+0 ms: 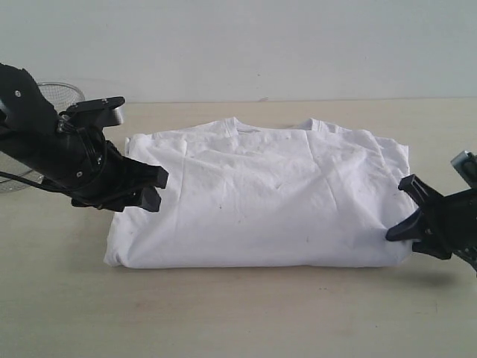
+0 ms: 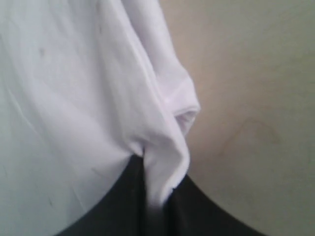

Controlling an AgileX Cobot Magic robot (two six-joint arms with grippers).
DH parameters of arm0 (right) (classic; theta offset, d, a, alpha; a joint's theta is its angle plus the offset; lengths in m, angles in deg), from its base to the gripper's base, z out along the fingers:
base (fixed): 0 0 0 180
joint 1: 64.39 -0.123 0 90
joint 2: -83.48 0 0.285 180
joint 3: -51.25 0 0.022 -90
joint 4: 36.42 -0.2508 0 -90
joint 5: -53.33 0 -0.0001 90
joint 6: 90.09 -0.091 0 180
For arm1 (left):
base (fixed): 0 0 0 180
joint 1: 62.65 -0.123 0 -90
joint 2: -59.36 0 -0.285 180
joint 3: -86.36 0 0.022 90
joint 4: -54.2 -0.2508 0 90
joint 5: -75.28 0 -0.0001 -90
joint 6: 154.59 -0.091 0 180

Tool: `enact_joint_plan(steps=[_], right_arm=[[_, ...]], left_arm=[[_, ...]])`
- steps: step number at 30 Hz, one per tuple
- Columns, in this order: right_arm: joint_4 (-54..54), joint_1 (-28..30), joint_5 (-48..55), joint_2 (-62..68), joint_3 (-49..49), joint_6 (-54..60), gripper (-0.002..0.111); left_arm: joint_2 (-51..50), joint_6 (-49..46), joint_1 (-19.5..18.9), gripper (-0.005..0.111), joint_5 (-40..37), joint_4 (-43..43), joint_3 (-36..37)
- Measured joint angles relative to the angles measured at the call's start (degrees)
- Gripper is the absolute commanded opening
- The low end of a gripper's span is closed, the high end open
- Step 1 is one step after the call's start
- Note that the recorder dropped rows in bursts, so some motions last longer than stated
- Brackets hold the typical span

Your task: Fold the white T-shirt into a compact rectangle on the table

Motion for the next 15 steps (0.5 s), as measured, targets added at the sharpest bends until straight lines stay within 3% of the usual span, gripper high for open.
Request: enact_joint_plan(steps=[15], right_arm=[[3.27,-0.1,0.35,-0.13,2.85,1.07,0.0]], left_arm=[[0.0,0.0,0.0,0.055,0.0,0.0,0.0]])
